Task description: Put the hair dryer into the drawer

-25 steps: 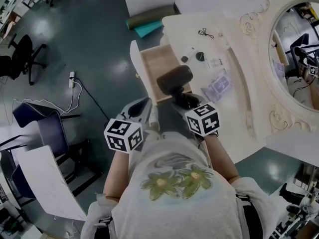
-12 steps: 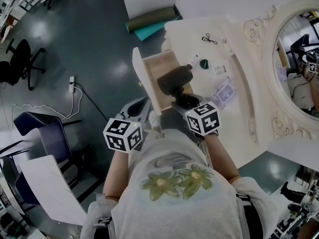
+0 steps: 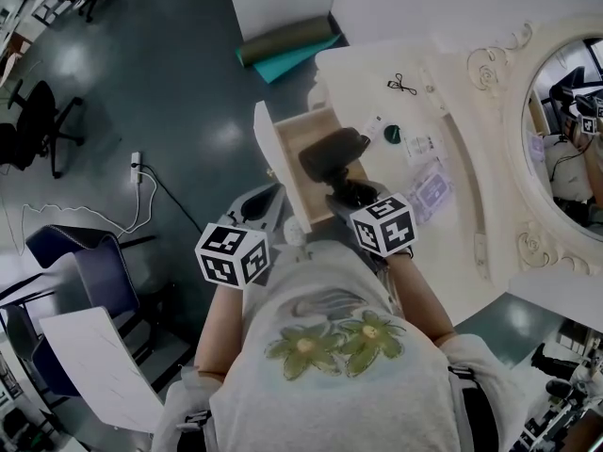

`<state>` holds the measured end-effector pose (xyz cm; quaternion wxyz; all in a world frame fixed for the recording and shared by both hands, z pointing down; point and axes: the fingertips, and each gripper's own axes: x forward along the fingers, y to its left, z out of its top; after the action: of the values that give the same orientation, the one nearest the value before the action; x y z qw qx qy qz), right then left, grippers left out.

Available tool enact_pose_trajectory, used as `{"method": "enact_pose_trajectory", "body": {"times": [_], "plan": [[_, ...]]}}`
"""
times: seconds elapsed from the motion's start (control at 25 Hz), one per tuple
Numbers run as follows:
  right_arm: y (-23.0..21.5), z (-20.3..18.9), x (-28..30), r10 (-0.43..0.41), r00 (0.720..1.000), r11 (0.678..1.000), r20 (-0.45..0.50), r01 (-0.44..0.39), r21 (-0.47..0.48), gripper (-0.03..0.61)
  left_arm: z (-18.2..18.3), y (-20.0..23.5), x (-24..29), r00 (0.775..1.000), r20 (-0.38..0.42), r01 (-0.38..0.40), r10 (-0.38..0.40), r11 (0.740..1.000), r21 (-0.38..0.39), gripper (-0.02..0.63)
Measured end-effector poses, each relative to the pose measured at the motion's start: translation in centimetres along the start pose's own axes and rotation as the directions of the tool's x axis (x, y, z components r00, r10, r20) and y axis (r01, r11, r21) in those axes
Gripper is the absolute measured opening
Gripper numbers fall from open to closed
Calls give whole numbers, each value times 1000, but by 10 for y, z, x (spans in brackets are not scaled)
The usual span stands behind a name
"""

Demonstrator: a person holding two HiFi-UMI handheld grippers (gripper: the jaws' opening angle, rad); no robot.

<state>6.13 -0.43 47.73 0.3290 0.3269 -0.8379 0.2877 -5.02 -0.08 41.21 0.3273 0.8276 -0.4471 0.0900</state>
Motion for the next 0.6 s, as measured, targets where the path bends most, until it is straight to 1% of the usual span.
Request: {"method": "enact_pose_trajectory", "body": {"times": [0.6], "plan": [[-7, 6, 24, -2, 1000, 1000, -30, 2, 12, 227, 2, 21, 9, 1000, -17, -2, 2, 1000, -23, 10]]}}
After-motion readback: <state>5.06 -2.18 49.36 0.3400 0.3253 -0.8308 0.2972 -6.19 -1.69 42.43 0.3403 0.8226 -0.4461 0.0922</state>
